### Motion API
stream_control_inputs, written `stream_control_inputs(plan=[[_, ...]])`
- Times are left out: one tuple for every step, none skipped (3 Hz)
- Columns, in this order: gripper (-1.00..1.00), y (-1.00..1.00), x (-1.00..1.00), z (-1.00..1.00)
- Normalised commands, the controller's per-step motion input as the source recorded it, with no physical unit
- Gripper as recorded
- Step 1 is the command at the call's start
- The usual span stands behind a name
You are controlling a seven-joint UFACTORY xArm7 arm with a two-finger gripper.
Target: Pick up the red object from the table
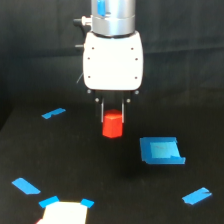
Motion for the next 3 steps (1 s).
stream_control_inputs(plan=[[-1.00,-0.70,-0.42,-0.05],[-0.88,-0.01,-0.02,-0.18],[-0.69,-0.29,-0.05,-0.03]])
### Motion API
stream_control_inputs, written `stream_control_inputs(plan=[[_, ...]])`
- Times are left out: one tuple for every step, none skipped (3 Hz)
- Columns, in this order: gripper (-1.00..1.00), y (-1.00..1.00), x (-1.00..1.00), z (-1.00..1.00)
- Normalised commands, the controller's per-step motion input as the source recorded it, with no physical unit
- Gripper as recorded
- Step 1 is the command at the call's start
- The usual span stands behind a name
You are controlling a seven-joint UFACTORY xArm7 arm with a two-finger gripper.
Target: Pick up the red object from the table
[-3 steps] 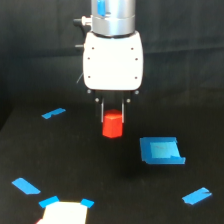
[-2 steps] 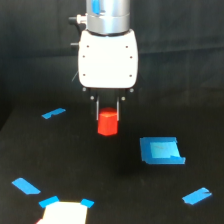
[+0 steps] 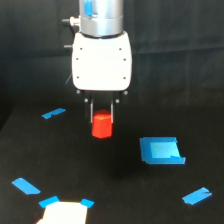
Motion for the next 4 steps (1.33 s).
stream_control_inputs(plan=[[-0.85,-0.44,0.14,0.12],[-1.00,-0.31,0.43,0.69],[-1.00,0.01,0.15,0.05],[-0.73,-0.48,0.11,-0.04]])
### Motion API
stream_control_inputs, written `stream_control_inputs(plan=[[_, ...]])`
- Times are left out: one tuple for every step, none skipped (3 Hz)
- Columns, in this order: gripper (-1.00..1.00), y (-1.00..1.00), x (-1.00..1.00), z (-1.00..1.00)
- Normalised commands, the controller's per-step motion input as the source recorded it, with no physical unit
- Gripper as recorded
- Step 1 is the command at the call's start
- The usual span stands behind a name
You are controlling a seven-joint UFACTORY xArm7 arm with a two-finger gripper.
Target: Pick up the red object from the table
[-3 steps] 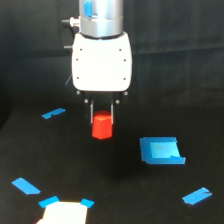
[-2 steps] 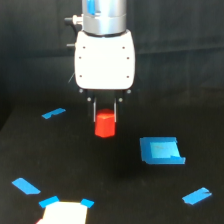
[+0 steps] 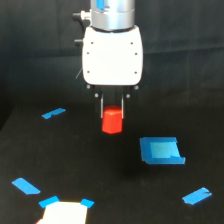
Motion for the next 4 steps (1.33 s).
stream_control_inputs(plan=[[-1.00,0.32,-0.48,-0.03],[-1.00,-0.30,0.13,-0.24],[-1.00,-0.32,0.17,-0.29],[-1.00,-0.07,0.15,0.00]])
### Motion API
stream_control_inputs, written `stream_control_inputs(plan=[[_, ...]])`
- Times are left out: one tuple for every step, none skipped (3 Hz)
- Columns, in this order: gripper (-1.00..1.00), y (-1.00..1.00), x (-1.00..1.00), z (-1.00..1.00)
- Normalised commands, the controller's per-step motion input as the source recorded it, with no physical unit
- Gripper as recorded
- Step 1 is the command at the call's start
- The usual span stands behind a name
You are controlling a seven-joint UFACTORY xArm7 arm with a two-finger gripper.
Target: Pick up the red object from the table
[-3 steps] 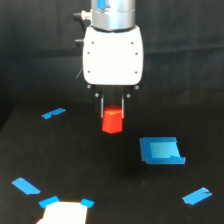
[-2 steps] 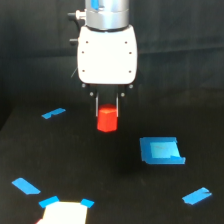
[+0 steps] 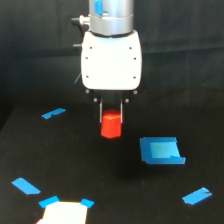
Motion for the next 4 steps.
stream_control_inputs(plan=[[-0.82,0.33,-0.22,0.58],[-1.00,-0.52,-0.24,0.13],[-0.95,-0.26,0.48,0.13],[-1.00,-0.74,-0.29,-0.10]])
